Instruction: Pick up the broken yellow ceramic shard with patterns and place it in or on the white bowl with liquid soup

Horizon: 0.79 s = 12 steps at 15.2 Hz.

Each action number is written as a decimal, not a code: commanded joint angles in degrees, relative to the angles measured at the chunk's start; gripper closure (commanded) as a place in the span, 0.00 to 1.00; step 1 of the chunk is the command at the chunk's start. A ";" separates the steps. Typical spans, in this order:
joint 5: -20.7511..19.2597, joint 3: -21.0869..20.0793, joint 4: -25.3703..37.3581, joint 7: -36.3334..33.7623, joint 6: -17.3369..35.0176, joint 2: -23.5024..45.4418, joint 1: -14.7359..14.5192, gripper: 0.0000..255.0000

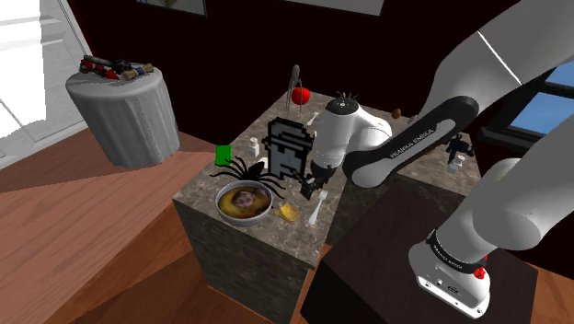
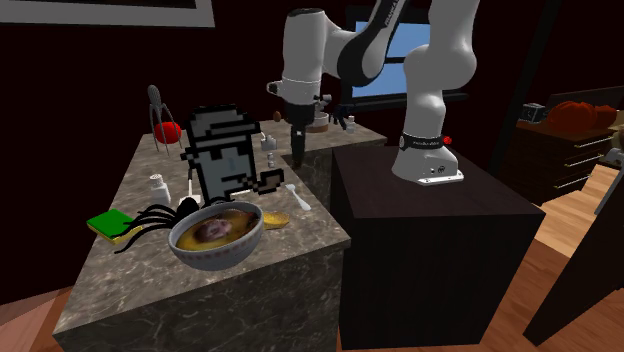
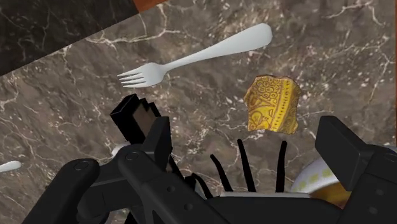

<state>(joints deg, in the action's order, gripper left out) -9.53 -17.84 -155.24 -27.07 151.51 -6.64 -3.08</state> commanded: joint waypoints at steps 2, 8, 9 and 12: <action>-8.92 -1.27 2.49 -8.62 5.78 8.46 1.16 0.00; -21.26 2.43 5.71 -18.83 10.49 17.32 -0.84 0.00; -22.69 3.21 6.04 -19.91 11.08 18.34 -1.27 0.00; -26.27 5.32 6.97 -22.66 12.55 20.94 -2.51 0.00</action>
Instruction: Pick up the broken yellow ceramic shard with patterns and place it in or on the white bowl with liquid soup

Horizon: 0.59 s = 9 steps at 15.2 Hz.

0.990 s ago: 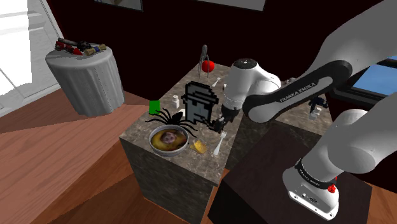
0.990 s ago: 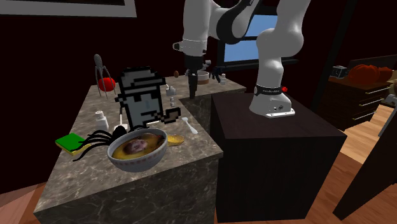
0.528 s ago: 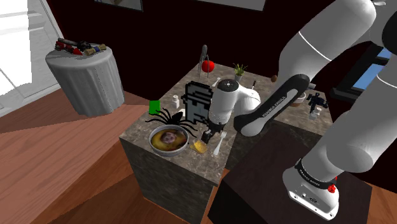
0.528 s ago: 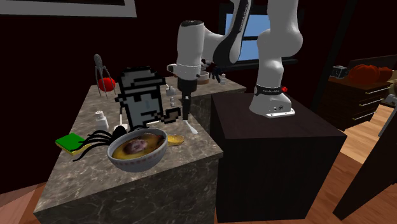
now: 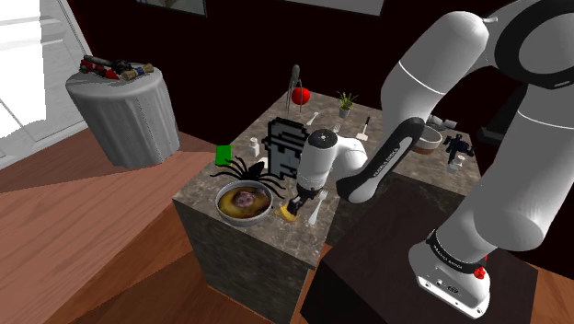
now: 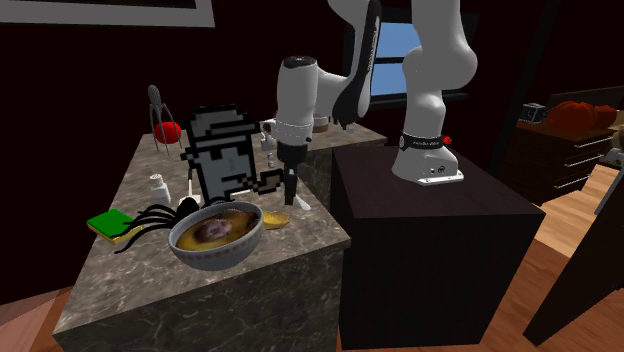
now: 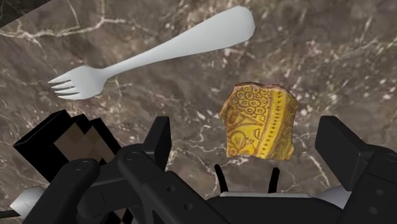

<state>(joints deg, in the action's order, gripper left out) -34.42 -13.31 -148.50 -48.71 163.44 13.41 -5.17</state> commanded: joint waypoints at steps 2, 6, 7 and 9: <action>-1.36 0.82 0.23 -1.00 0.63 0.89 -0.46 0.00; -1.35 0.82 0.23 -1.00 0.63 0.89 -0.47 0.00; -1.34 0.81 0.23 -1.00 0.62 0.88 -0.46 0.00; -1.34 0.81 0.23 -1.00 0.62 0.88 -0.46 1.00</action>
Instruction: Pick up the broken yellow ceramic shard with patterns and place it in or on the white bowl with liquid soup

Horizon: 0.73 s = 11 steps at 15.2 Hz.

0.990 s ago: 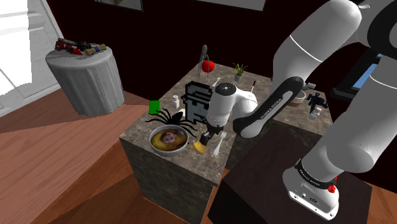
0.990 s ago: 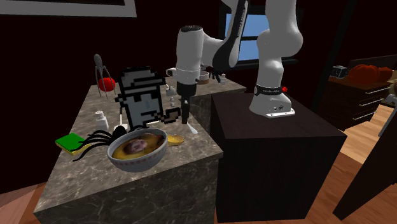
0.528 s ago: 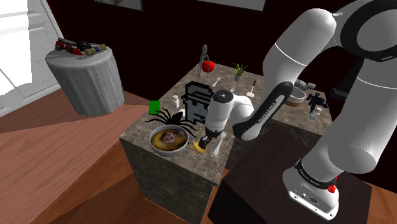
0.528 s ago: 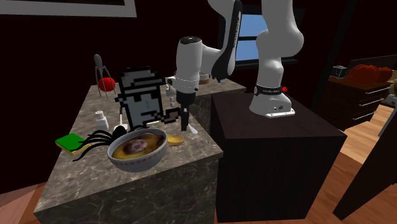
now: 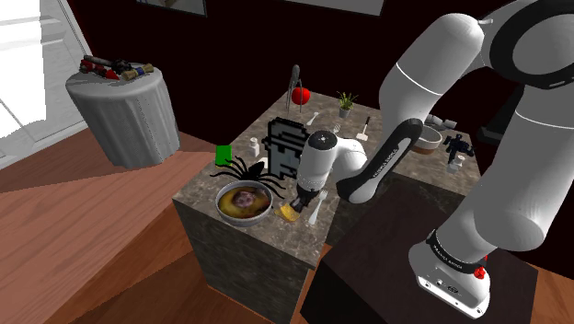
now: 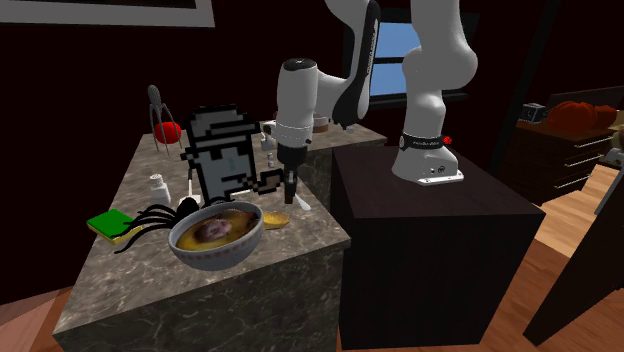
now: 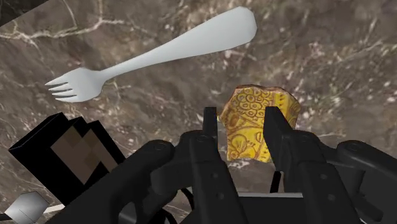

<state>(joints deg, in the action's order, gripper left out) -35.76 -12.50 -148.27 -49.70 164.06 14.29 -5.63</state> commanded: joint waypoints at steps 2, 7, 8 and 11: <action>0.00 0.00 0.00 0.00 0.00 0.00 0.00 1.00; 0.00 0.00 0.00 0.00 0.00 0.00 0.00 1.00; 0.00 0.00 0.00 0.00 0.00 0.00 0.00 1.00; 5.90 -4.20 5.35 11.32 -2.02 4.92 4.60 0.00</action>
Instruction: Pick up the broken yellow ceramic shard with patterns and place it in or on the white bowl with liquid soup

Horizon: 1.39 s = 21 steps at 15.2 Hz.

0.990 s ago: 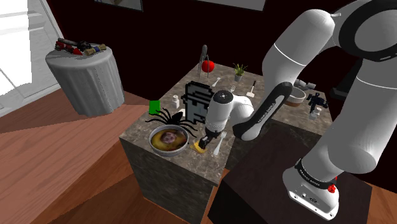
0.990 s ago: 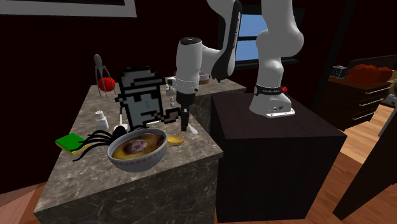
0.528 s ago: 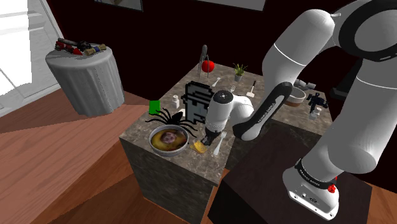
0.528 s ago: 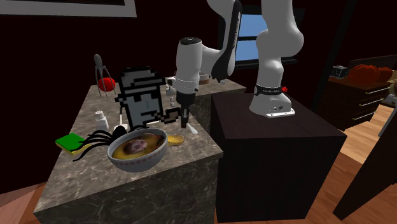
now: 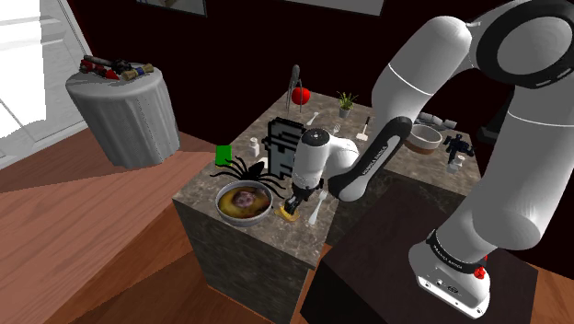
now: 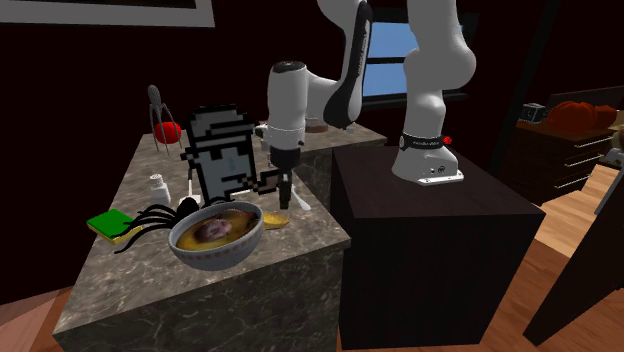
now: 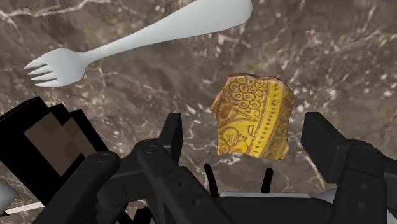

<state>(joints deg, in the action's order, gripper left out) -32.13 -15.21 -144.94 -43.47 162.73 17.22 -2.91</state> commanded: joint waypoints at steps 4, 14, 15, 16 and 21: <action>6.26 -6.42 11.55 17.56 -5.34 10.86 6.98 0.00; 2.74 -2.48 13.48 14.85 -1.89 16.06 3.82 0.00; 2.74 -2.48 13.48 14.85 -1.89 16.06 3.82 0.00; 2.74 -2.48 13.48 14.85 -1.89 16.06 3.82 0.00; 2.74 -2.49 13.47 14.85 -1.90 16.05 3.82 1.00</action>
<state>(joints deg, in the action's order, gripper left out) -29.38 -17.71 -131.46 -28.62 160.84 33.25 0.91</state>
